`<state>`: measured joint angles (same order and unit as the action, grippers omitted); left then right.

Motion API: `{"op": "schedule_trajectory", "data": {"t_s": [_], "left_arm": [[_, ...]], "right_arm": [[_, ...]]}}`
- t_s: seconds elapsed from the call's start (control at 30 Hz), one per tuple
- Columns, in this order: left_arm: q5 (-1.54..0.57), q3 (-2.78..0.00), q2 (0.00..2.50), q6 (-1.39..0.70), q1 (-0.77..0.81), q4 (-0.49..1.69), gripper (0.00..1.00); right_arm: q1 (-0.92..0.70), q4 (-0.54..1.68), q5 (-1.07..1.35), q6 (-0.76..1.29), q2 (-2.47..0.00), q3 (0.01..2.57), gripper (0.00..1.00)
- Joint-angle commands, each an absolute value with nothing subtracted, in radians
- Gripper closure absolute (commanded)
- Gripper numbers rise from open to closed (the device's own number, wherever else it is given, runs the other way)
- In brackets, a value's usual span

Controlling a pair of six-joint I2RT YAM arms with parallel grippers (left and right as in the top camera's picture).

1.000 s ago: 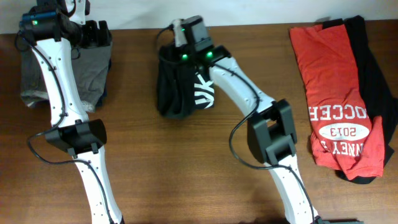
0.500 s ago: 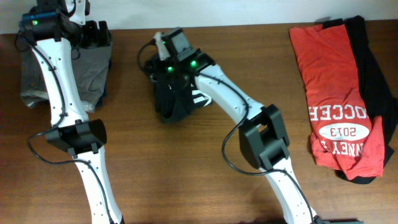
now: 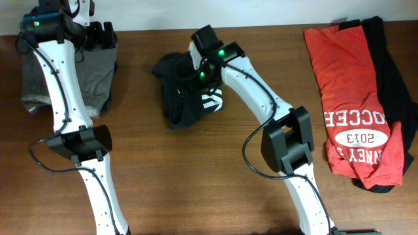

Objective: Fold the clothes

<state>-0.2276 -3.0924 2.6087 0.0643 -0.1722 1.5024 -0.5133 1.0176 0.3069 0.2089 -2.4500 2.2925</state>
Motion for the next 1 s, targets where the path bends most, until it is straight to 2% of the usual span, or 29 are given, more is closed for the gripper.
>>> {"op": "schedule_trajectory", "data": {"t_s": [0.0,0.07,0.1,0.53,0.97], "left_arm": [[-0.219,-3.091,2.571,0.084,-0.173,1.5,0.02],[-0.22,-3.091,2.571,0.084,-0.173,1.501,0.02],[-0.22,-3.091,2.571,0.084,-0.173,1.502,0.02],[-0.219,-3.091,2.571,0.084,-0.173,1.512,0.02],[-0.211,-3.091,2.571,0.084,-0.173,1.519,0.02]], "right_arm": [[-0.556,1.021,0.289,0.168,-2.421,2.28,0.69],[-0.567,1.023,0.27,0.168,-2.431,2.276,0.95],[-0.573,1.019,0.268,0.169,-2.436,2.27,0.96],[-0.646,0.833,0.269,0.173,-2.45,2.138,0.96],[-0.719,0.72,0.269,0.172,-2.455,2.136,0.96]]}}
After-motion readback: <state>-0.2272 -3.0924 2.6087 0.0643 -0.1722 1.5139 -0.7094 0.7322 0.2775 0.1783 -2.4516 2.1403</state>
